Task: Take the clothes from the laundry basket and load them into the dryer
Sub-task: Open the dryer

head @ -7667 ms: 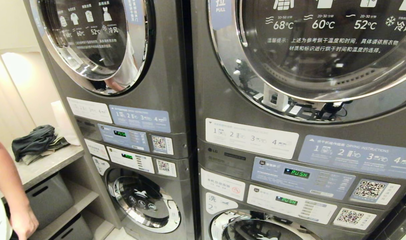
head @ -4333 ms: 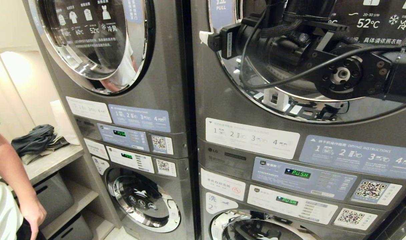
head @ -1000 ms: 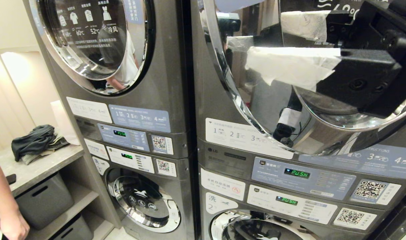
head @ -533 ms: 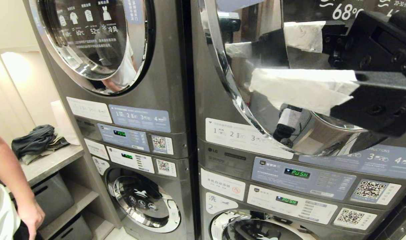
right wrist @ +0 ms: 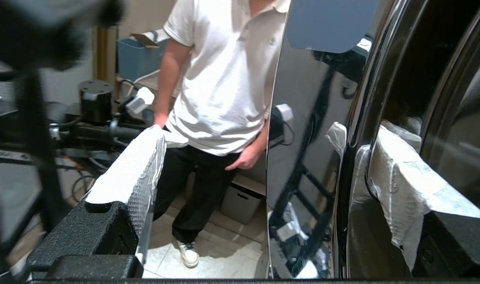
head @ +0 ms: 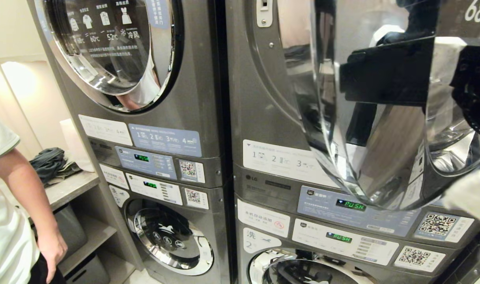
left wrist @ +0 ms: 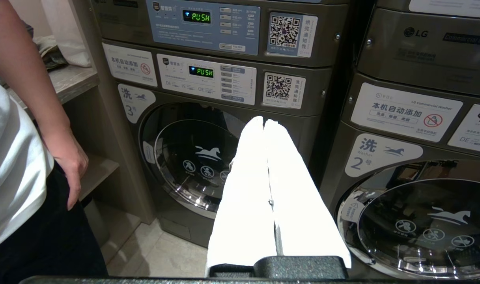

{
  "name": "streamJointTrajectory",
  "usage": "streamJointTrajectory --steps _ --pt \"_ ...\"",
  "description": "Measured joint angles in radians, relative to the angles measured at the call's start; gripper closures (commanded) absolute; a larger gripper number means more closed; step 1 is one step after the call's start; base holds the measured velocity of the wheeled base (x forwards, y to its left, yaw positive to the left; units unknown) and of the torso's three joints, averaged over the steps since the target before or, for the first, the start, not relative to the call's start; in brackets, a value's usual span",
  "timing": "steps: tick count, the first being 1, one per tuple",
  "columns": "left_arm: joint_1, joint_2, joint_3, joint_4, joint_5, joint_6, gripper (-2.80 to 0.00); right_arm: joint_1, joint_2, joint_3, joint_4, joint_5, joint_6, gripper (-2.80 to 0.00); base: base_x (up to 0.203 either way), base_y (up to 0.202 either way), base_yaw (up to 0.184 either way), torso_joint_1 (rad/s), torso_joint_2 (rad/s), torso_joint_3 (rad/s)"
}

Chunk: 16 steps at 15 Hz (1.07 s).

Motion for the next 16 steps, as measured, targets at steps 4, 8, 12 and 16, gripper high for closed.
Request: streamJointTrajectory --steps 4,8,12,16 --pt "0.0 0.0 0.0 0.0 0.0 0.0 0.0 -0.001 -0.099 0.07 0.009 -0.005 0.007 -2.8 0.0 0.0 0.0 0.0 0.0 0.0" --pt "0.0 0.0 0.0 0.0 0.0 0.0 0.0 -0.005 -0.137 0.076 0.015 -0.076 0.011 -2.8 0.0 0.0 0.0 0.0 0.0 0.0" --pt "0.0 0.0 0.0 0.0 0.0 0.0 0.0 -0.031 -0.192 0.065 0.008 -0.199 0.07 -2.8 0.0 0.0 0.0 0.0 0.0 0.0" --pt "0.0 0.0 0.0 0.0 0.0 0.0 0.0 -0.13 -0.372 0.099 0.036 -0.286 0.099 -2.8 0.0 0.0 0.0 0.0 0.0 0.0"
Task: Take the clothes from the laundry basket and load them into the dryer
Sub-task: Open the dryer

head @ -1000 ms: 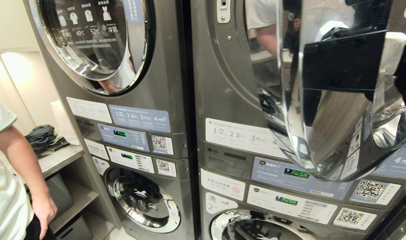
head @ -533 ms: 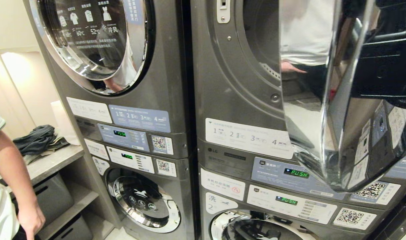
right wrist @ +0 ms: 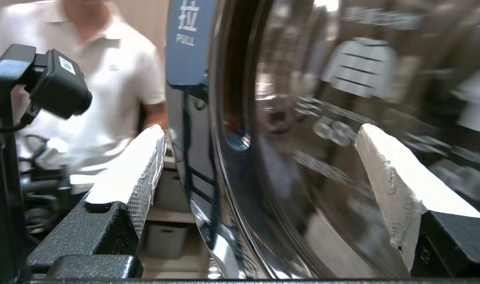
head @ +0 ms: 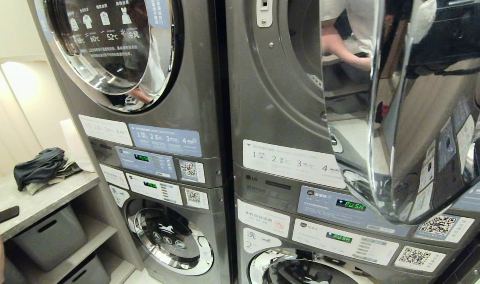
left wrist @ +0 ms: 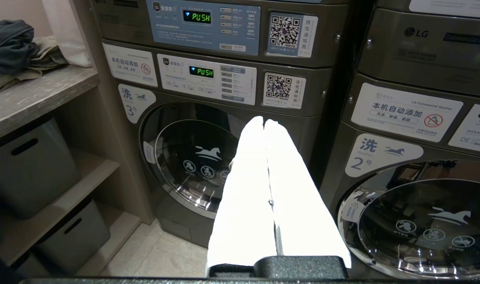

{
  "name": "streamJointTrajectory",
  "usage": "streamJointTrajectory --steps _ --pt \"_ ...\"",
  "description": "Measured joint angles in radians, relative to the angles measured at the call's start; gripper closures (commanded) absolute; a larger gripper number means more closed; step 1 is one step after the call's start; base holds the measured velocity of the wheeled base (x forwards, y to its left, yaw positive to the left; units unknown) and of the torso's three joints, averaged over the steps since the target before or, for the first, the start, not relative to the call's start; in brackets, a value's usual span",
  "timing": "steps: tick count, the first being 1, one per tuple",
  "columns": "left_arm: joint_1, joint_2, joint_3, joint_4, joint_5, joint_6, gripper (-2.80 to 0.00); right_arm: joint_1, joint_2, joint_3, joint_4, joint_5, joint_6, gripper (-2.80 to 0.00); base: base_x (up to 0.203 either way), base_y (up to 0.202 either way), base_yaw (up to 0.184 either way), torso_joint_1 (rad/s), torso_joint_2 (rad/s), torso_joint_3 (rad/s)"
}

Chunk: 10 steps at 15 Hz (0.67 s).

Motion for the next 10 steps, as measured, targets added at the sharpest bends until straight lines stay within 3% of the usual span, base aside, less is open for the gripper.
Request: streamJointTrajectory --steps 2,3,6,8,10 --pt "0.0 0.0 0.0 0.0 0.0 0.0 0.0 -0.069 -0.147 0.045 0.071 -0.028 -0.003 -2.8 0.0 0.0 0.0 0.0 0.0 0.0" --pt "0.0 0.0 0.0 0.0 0.0 0.0 0.0 -0.104 -0.226 0.066 0.124 -0.035 -0.004 0.0 0.0 0.0 0.0 0.0 0.0 0.0" --pt "0.0 0.0 0.0 0.0 0.0 0.0 0.0 -0.204 -0.453 0.134 0.334 -0.109 0.017 0.0 0.0 0.0 0.0 0.0 0.0 0.0" --pt "0.0 0.0 0.0 0.0 0.0 0.0 0.0 -0.25 -0.526 0.252 0.425 -0.3 0.072 0.0 0.0 0.0 0.0 0.0 0.0 0.0" --pt "0.0 0.0 0.0 0.0 0.0 0.0 0.0 -0.283 -0.556 0.443 0.432 -0.481 0.118 0.0 0.0 0.0 0.0 0.0 0.0 0.0"
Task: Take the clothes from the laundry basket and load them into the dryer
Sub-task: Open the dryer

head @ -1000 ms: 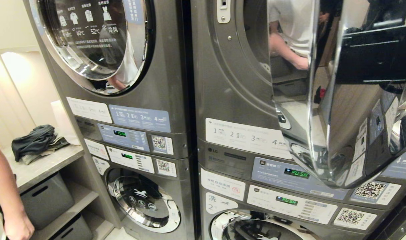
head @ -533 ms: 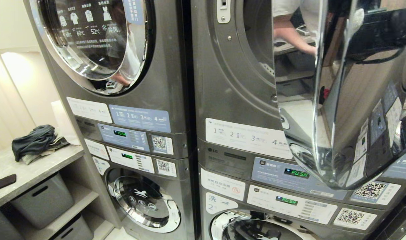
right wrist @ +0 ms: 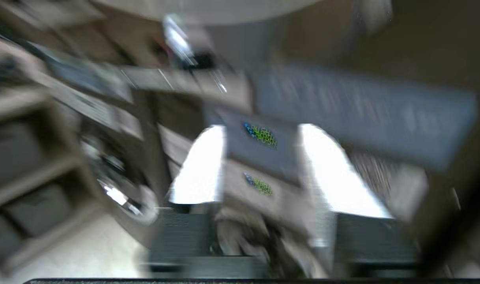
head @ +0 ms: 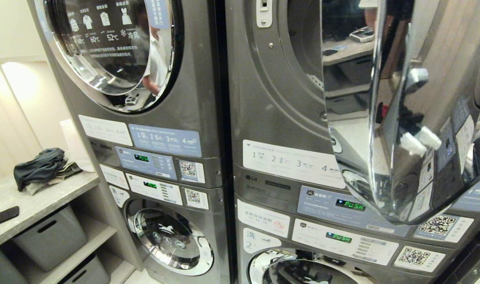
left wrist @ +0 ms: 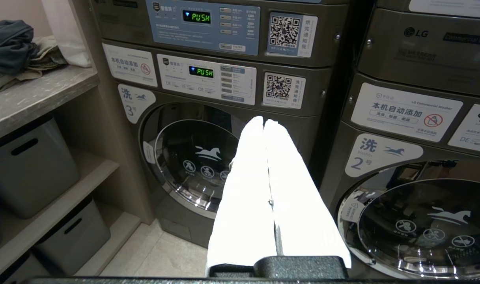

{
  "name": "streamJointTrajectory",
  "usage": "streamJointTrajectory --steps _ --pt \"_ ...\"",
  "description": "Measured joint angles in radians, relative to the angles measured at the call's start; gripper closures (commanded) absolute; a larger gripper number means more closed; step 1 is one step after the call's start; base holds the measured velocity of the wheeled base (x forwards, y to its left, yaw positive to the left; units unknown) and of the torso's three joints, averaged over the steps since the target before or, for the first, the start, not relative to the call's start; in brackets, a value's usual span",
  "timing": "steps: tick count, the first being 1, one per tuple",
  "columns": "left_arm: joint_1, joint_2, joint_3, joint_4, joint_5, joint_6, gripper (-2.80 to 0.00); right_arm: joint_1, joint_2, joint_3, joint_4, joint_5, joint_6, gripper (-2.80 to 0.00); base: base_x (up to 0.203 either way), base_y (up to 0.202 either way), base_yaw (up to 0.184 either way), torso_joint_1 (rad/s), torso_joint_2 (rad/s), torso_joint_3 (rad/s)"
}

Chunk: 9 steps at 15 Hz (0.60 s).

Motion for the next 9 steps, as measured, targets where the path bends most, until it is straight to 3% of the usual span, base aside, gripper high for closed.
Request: streamJointTrajectory --steps 2,4,6,9 --pt "0.0 0.0 0.0 0.0 0.0 0.0 0.0 -0.018 -0.013 0.203 -0.059 -0.095 0.013 0.0 0.0 0.0 0.0 0.0 0.0 0.0" --pt "0.0 0.0 0.0 0.0 0.0 0.0 0.0 -0.029 -0.018 0.387 -0.17 -0.099 -0.009 0.0 0.0 0.0 0.0 0.0 0.0 0.0" --pt "0.0 0.0 0.0 0.0 0.0 0.0 0.0 -0.073 -0.014 0.466 -0.242 0.015 -0.04 0.0 0.0 0.0 0.0 0.0 0.0 0.0" --pt "-0.001 0.0 0.0 0.0 0.0 0.0 0.0 -0.234 -0.016 0.498 -0.239 0.173 -0.102 0.0 0.0 0.0 0.0 0.0 0.0 0.0"
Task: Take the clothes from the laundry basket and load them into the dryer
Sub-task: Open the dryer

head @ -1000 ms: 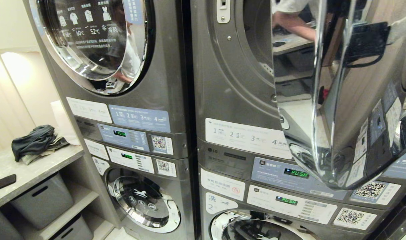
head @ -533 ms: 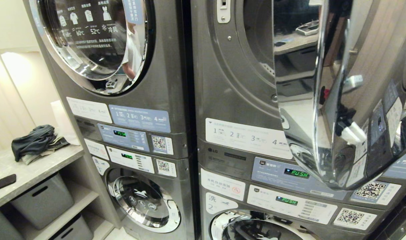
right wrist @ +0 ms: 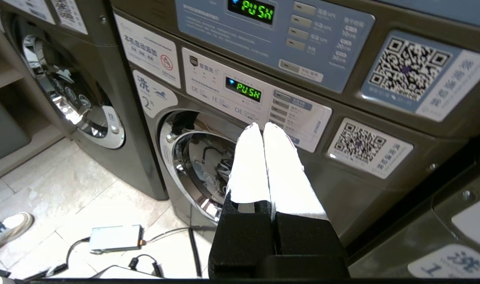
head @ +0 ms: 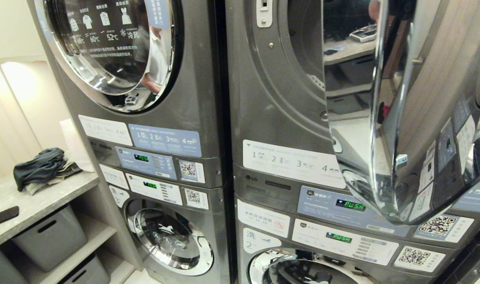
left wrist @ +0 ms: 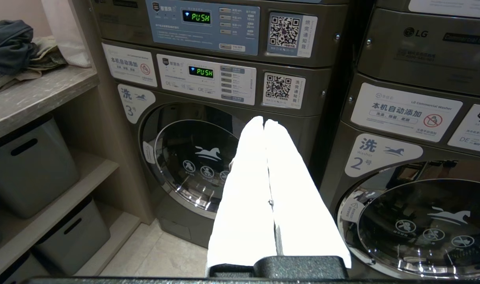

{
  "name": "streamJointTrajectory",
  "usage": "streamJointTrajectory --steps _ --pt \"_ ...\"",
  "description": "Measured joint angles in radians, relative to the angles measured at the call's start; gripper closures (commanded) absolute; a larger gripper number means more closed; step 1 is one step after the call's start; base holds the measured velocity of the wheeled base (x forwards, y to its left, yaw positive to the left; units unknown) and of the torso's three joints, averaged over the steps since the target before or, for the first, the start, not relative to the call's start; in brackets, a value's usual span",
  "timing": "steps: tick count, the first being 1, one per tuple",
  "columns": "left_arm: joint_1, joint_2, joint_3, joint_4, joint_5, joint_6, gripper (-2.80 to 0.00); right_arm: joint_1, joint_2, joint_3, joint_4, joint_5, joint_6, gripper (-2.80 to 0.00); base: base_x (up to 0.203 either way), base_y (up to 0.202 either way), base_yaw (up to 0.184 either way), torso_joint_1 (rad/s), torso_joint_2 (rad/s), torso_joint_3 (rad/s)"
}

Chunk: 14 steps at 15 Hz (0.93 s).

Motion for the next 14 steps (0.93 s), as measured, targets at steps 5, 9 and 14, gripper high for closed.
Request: streamJointTrajectory --steps 5,9,14 --pt "0.001 0.0 0.0 0.0 0.0 0.0 0.0 0.03 0.006 0.007 -0.01 0.027 -0.018 0.0 0.0 0.0 0.0 0.0 0.0 0.0" --pt "0.001 0.0 0.0 0.0 0.0 0.0 0.0 0.071 -0.003 0.007 0.032 -0.024 -0.009 0.0 0.0 0.0 0.0 0.0 0.0 0.0" --pt "0.001 0.0 0.0 0.0 0.0 0.0 0.0 -0.061 0.045 0.006 0.071 -0.019 -0.047 0.0 0.0 0.0 0.0 0.0 0.0 0.0"
